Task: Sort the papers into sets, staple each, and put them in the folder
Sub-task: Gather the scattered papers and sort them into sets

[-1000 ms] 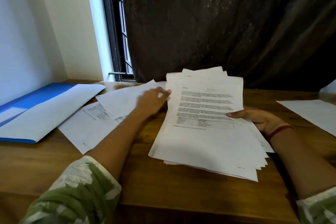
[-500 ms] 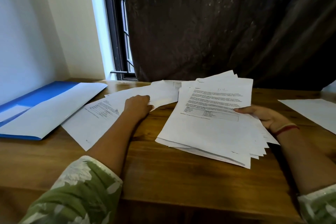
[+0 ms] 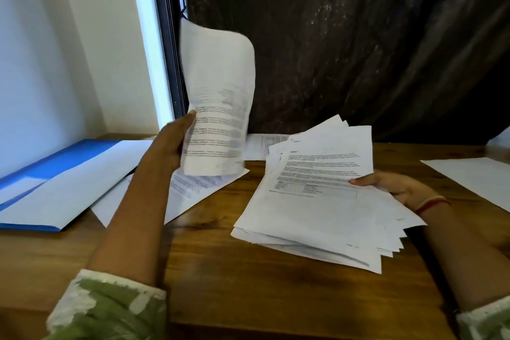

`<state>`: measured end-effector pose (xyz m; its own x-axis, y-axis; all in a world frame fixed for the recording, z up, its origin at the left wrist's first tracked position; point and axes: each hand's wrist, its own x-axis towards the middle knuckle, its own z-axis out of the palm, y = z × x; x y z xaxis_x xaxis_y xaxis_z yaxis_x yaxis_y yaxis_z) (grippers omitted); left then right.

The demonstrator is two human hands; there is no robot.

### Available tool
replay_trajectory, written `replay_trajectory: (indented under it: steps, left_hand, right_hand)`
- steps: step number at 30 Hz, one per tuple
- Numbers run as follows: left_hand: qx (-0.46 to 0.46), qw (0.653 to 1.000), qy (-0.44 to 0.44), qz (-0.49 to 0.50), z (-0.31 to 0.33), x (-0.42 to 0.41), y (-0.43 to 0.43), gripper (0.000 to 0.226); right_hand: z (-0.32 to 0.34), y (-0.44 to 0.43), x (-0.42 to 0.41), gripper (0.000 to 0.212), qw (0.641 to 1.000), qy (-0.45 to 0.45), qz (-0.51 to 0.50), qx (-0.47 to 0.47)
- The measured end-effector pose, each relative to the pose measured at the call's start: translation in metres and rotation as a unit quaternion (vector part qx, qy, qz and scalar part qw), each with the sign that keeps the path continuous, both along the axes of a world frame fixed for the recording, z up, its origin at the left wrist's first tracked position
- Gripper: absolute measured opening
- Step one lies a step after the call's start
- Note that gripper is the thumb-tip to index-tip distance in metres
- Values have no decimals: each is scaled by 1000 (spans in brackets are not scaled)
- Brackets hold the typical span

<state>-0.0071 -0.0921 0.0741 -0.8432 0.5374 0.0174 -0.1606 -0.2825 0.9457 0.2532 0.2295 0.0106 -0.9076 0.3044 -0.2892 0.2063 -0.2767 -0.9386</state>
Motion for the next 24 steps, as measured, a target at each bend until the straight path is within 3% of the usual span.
replay_trajectory:
  steps: [2,4,8,12,16,19,24]
  left_hand:
    - [41,991,-94,-89,-6,0,4,32]
    - [17,986,-125,-113,-11,10,15,37]
    - [-109,990,-44,-72,-20,45,44,28]
    - [-292,956,11,-39,-32,51,48,31]
    - [-263,957,-55,-109,-33,39,43,43]
    - [-350,920,46,-172,-40,34,44,27]
    - [-418,872,175,-186,-23,21,49,41]
  right_hand:
    - [1,-1,-3,82,1000,-4,12,0]
    - [0,-2,-5,97,1000,-7,24,-2]
    - [-4,-4,-8,105,999,-3,36,11]
    - [-4,-2,-7,103,999,-6,30,15]
    - [-4,-1,-8,107,1000,-14,23,13]
    - [-4,-1,-8,108,999,-24,23,22]
    - [-5,0,-6,108,999,-37,14,20]
